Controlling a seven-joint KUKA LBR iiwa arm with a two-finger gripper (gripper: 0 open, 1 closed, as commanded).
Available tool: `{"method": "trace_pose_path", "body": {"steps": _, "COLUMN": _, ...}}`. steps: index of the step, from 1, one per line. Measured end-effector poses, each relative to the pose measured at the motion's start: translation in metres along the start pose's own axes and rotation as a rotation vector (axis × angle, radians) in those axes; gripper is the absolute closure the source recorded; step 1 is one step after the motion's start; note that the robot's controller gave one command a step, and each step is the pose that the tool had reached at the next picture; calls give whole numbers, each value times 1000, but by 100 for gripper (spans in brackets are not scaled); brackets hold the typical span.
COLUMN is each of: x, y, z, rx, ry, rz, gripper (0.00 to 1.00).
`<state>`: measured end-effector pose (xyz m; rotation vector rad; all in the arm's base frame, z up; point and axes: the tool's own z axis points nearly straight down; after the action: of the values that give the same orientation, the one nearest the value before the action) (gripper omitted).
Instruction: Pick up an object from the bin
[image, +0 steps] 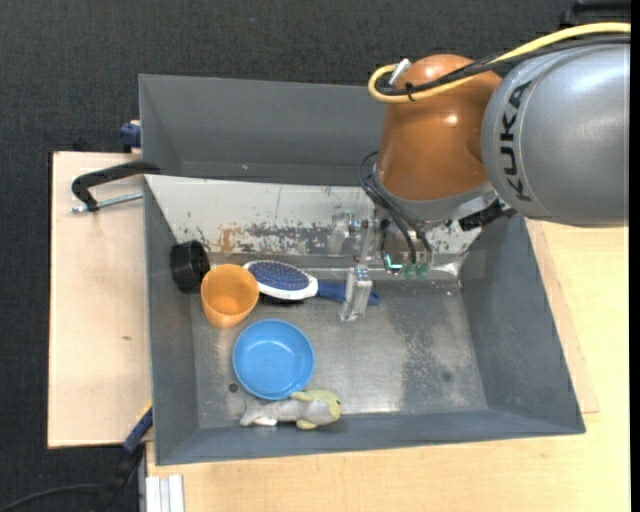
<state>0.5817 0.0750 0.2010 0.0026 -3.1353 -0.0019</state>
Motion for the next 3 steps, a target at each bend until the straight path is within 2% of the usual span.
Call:
{"method": "trace_pose_path", "body": {"steps": 1, "x": 15, "y": 49, "z": 116, "rx": -2, "ry": -11, "rz": -118, "gripper": 0}}
{"method": "trace_pose_path", "body": {"steps": 2, "x": 13, "y": 48, "z": 112, "rx": -3, "ry": -17, "rz": -116, "gripper": 100}}
{"method": "trace_pose_path", "body": {"steps": 3, "x": 15, "y": 48, "z": 113, "rx": -2, "ry": -12, "rz": -116, "gripper": 0}}
